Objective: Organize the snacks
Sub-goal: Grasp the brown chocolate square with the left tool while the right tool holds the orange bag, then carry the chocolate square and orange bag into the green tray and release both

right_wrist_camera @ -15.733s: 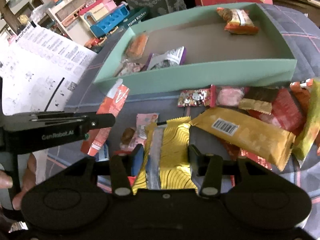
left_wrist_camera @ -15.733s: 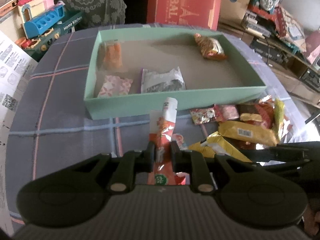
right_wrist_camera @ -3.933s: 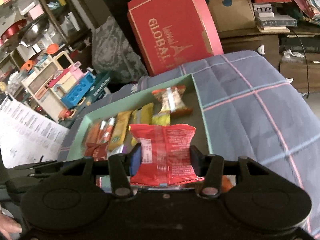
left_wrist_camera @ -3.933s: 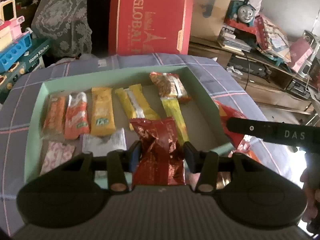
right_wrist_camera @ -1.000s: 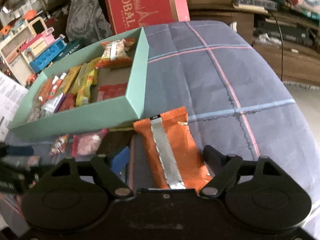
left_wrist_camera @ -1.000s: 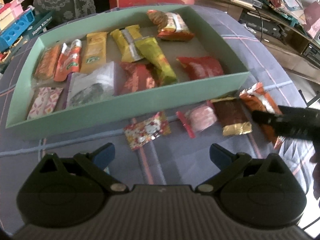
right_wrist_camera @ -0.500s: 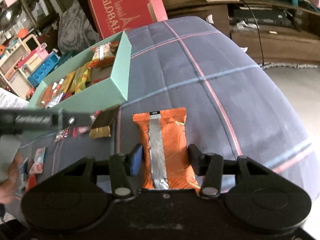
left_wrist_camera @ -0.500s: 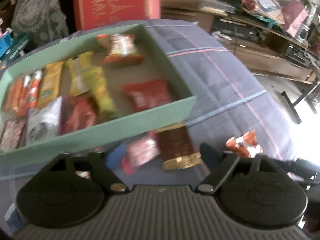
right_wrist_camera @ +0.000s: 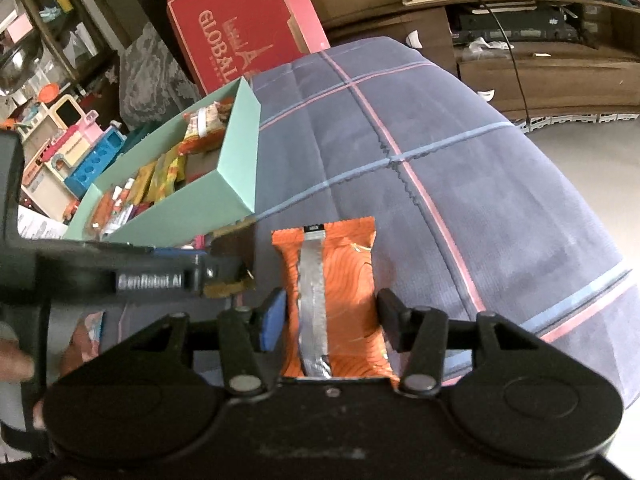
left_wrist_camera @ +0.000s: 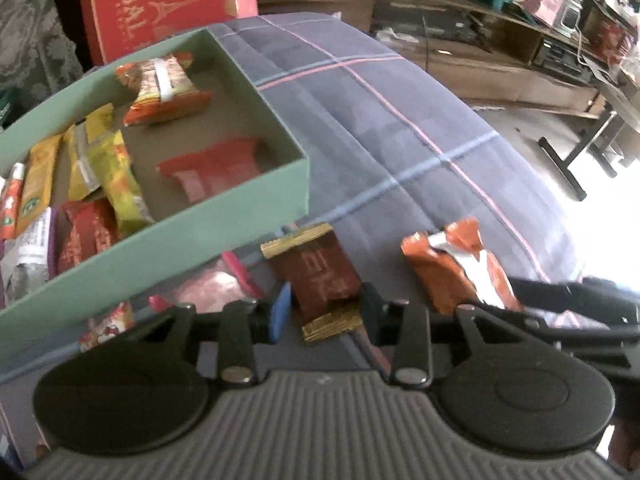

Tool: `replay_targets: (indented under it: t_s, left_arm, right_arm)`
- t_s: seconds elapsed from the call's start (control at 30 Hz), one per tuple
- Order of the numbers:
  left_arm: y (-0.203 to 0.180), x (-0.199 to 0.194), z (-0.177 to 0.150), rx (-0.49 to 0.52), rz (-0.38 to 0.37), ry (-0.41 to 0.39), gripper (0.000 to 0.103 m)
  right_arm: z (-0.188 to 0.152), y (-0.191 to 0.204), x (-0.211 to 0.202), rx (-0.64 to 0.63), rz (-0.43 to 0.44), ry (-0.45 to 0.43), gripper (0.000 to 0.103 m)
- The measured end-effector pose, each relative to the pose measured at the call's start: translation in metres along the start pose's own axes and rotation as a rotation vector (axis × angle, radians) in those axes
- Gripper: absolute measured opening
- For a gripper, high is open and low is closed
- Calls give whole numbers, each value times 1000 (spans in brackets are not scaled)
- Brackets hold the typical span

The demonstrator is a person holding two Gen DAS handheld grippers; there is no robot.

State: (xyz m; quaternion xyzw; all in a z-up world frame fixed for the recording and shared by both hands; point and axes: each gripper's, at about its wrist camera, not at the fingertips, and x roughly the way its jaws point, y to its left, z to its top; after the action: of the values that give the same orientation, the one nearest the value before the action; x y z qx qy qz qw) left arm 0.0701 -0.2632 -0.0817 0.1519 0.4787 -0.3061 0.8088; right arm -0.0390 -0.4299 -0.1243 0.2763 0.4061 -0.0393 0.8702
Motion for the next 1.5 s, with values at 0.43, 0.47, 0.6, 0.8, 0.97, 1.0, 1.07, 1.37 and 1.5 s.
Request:
replay_targets:
  t_s: [0.43,0.47,0.6,0.8,0.97,1.0,1.07,1.37,1.5]
  left_arm:
    - [-1,16,9,-23,43,20,59]
    - [-1,16,9,-17,38,18,57]
    - [-1,9,6,0,7,-1,8]
    - [14,-7,-10,-25,0,-4,8]
    - [28,-24,-20,-62,-3,-12,8]
    - [29,-27,-22,-65,-6,-14,8]
    - [30,-35,-25,-68,-15,-20,8]
    - [62,-80,-17,-111,-12,-124,8]
    - [95,-98,-9,-164,18,-169,8]
  right_arm:
    - [7,11,12,-44,-44,-15,57]
    - [7,11,12,-47,-44,-15,57]
    - [3,21,12,-112,-77,-4,52]
    - [1,16,5,-45,-61,3,48]
    - [1,13,0,17,-23,11,48]
    - [2,13,-2,22,-19,9,48]
    - [4,17,-7,23,-13,1,48]
    - [41,52,-25,-32,23,-73,48]
    - [67,78,-22,-54,66,-94,48]
